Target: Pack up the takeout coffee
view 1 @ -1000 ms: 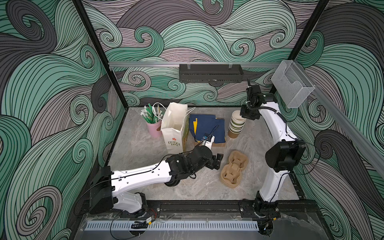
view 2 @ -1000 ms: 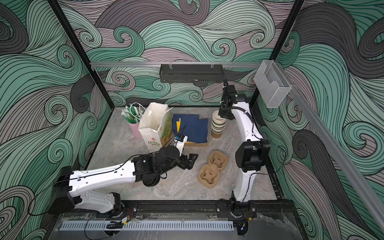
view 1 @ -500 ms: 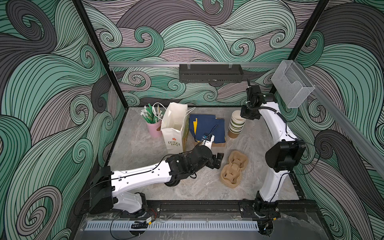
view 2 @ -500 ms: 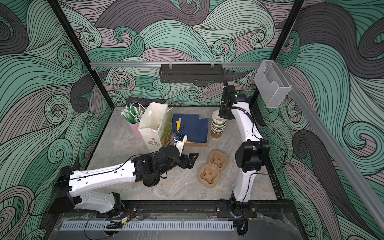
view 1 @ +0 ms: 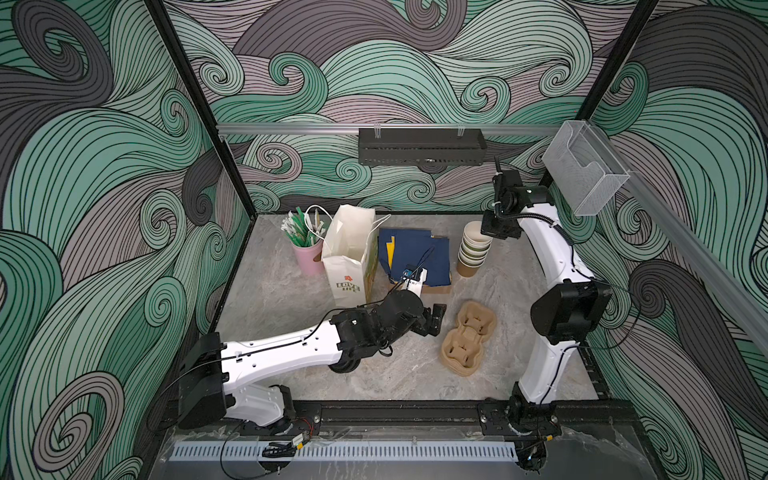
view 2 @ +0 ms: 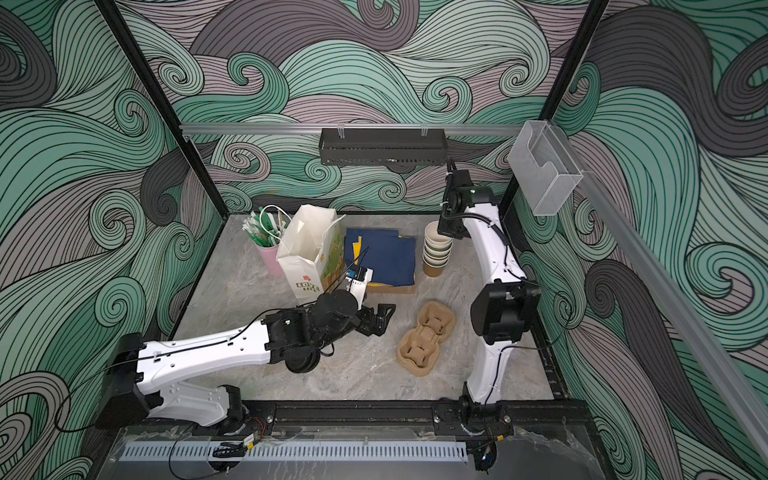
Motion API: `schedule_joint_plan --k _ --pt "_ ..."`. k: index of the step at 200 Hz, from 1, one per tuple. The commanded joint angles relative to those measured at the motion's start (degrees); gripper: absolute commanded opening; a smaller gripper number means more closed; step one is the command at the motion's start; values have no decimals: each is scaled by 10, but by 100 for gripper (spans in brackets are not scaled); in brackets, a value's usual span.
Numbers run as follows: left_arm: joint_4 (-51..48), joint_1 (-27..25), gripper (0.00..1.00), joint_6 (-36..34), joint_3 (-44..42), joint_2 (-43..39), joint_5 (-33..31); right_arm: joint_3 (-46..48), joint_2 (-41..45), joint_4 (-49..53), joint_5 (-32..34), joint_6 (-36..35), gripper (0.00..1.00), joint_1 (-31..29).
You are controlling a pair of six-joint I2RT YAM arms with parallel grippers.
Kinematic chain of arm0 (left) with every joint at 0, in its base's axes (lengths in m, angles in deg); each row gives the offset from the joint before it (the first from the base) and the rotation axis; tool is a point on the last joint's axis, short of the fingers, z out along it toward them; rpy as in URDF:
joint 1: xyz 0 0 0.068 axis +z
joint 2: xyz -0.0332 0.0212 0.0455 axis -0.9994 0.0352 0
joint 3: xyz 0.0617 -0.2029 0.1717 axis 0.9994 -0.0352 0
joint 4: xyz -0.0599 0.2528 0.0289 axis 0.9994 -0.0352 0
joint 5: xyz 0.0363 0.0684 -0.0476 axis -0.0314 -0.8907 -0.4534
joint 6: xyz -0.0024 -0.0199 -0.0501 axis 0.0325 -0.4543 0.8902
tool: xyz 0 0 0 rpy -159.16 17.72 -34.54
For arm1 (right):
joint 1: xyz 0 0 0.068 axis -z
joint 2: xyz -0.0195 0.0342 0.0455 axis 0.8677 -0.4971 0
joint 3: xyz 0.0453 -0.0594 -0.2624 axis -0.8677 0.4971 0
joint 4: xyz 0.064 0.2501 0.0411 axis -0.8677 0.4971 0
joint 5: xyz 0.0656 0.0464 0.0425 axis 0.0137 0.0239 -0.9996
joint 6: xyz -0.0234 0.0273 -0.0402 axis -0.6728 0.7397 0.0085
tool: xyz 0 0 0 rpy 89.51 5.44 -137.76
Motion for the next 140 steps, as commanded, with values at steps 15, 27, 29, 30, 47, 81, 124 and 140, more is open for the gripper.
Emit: schedule_joint_plan --k 15,27,29,30,47,81,124,140 --pt "11 8 92 20 -2 -10 -18 -11 43 10 -16 24 0 12" --pt "15 10 92 28 -4 -9 -17 -5 50 10 -22 34 0 17" --pt "15 10 92 29 -4 -9 -17 -4 51 9 -24 36 0 18" --pt "15 10 92 30 -4 -9 -18 -3 51 9 -25 36 0 18" --pt "19 14 92 48 -7 -8 -15 9 59 1 -34 47 0 26" --pt "25 30 92 79 19 11 10 27 65 -16 -65 58 0 45" --pt "19 78 86 147 155 123 94 47 65 -39 -86 54 0 48" --pt "20 102 80 188 198 166 124 50 63 -43 -90 53 0 49"
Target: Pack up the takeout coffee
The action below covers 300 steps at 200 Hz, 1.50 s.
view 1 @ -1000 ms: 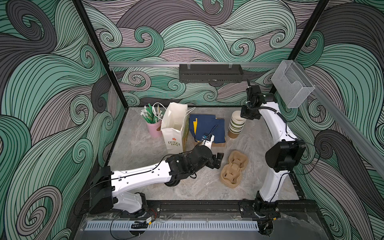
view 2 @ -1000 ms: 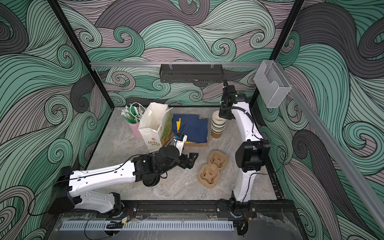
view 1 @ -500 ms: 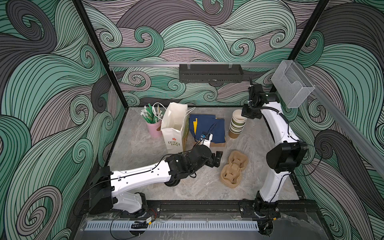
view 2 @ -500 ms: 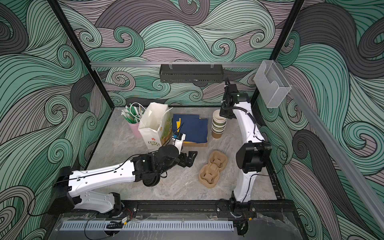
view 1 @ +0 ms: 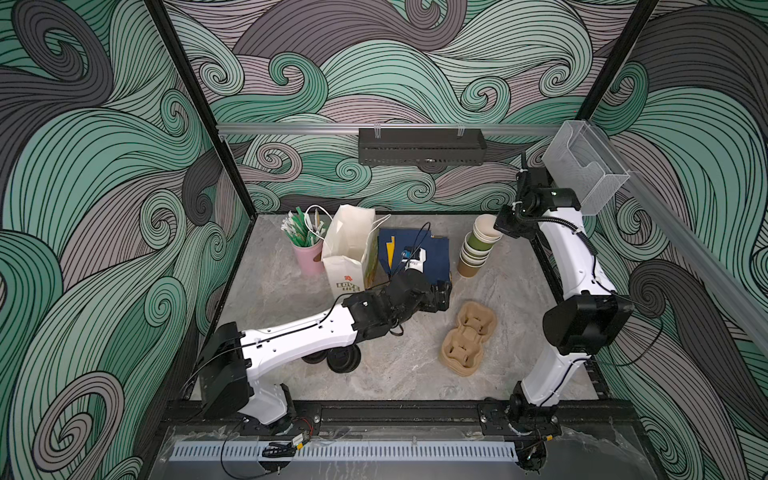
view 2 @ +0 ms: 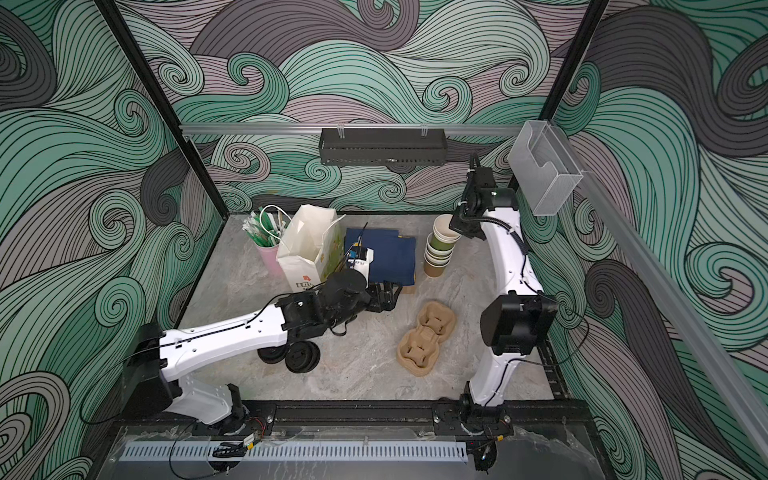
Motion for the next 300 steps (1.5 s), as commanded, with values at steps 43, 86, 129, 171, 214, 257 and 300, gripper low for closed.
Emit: schedule_joint_plan --k 43,86,129,171,214,257,300 --pt "52 79 71 161 132 142 132 7 7 -17 -25 3 0 2" --pt "77 87 68 184 216 233 164 20 13 -22 -27 6 0 1" --pt "152 96 68 201 256 292 168 38 22 -30 -32 10 0 1" --pt "137 102 56 217 279 317 145 36 25 -31 -35 11 0 2" --pt "144 104 51 236 290 337 145 36 28 -31 -38 12 0 2" --pt "151 106 50 243 332 370 158 37 27 -30 -43 11 0 2" --pt "144 108 43 260 347 387 154 35 29 -31 -45 11 0 2"
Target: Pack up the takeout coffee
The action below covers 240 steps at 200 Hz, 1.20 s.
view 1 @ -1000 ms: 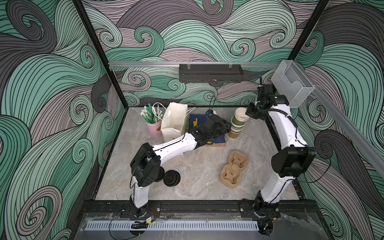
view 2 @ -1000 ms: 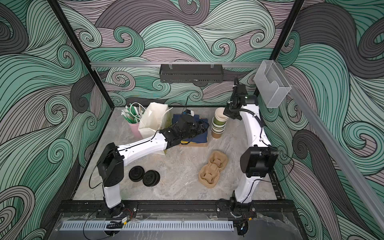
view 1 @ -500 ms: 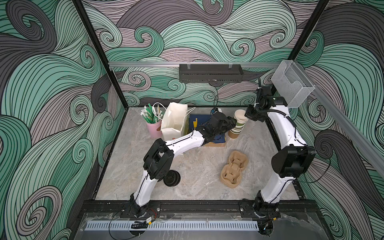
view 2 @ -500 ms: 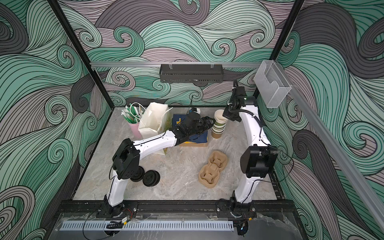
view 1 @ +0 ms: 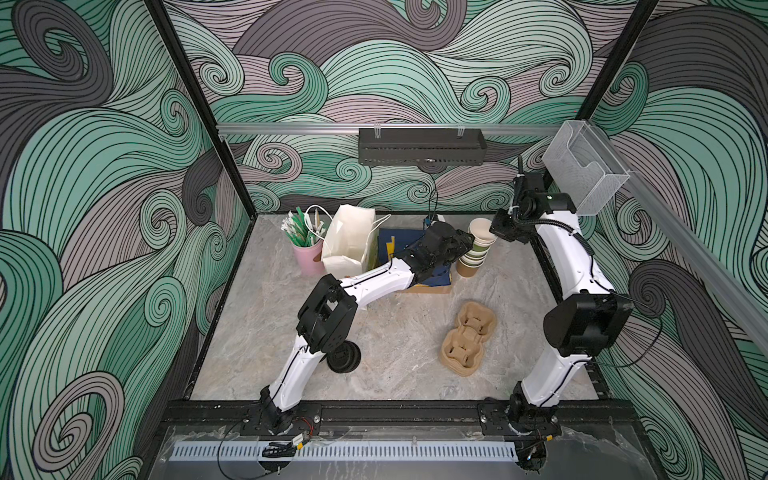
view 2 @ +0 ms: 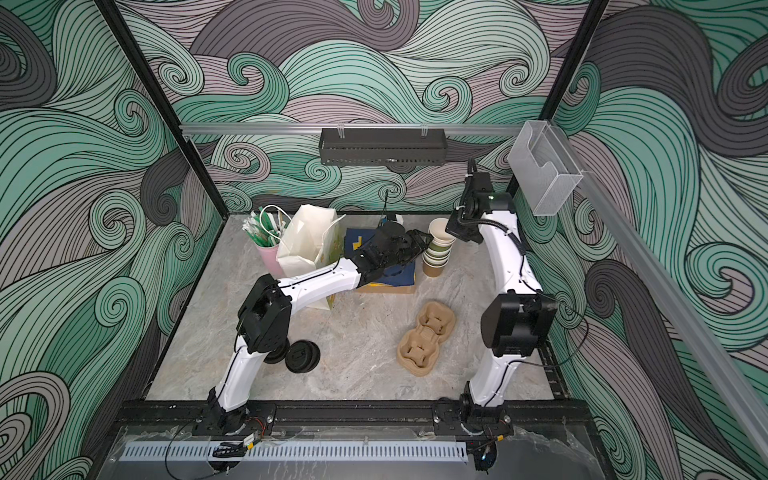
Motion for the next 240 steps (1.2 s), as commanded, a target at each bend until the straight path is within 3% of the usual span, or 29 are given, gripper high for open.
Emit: schedule_joint_plan --k 1,139,240 --pt "4 5 43 12 23 16 1 -2 21 -2 -10 8 0 2" --pt "-67 6 35 18 54 44 4 -6 48 -2 -13 18 0 2" --pt "-96 6 38 -5 79 50 -6 -35 69 6 -4 17 0 2"
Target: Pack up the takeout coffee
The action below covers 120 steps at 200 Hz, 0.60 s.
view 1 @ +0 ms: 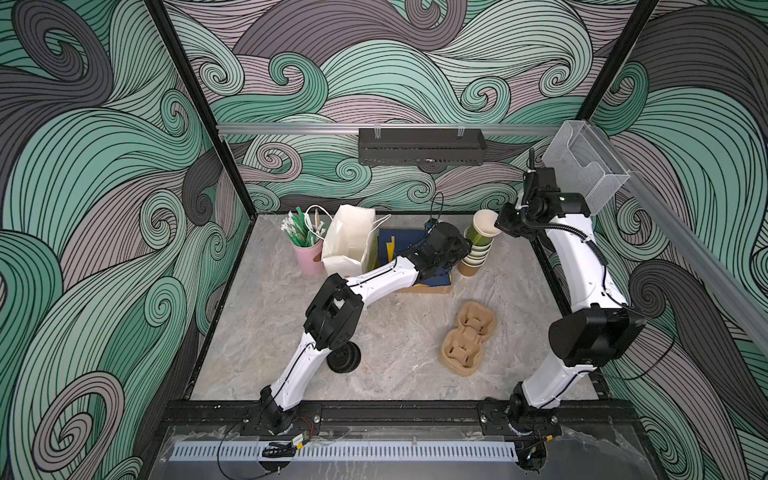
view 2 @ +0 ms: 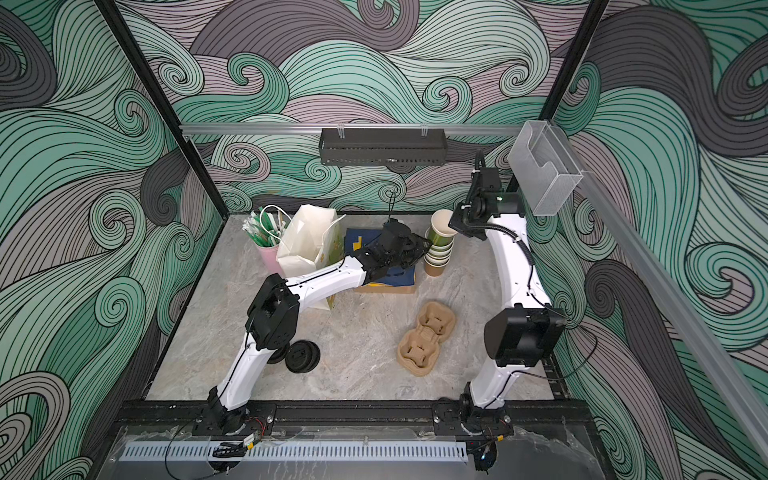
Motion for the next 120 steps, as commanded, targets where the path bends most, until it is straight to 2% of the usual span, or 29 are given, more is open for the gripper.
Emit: schedule_joint_plan --k 1,76,120 --pt "-16 4 38 -21 24 11 -7 -28 23 12 2 6 0 -1" --pt "0 1 51 -59 28 -22 -12 -60 60 43 6 -6 0 -1" --pt "-18 -3 55 -83 26 -56 -23 -62 101 54 17 -15 0 -1"
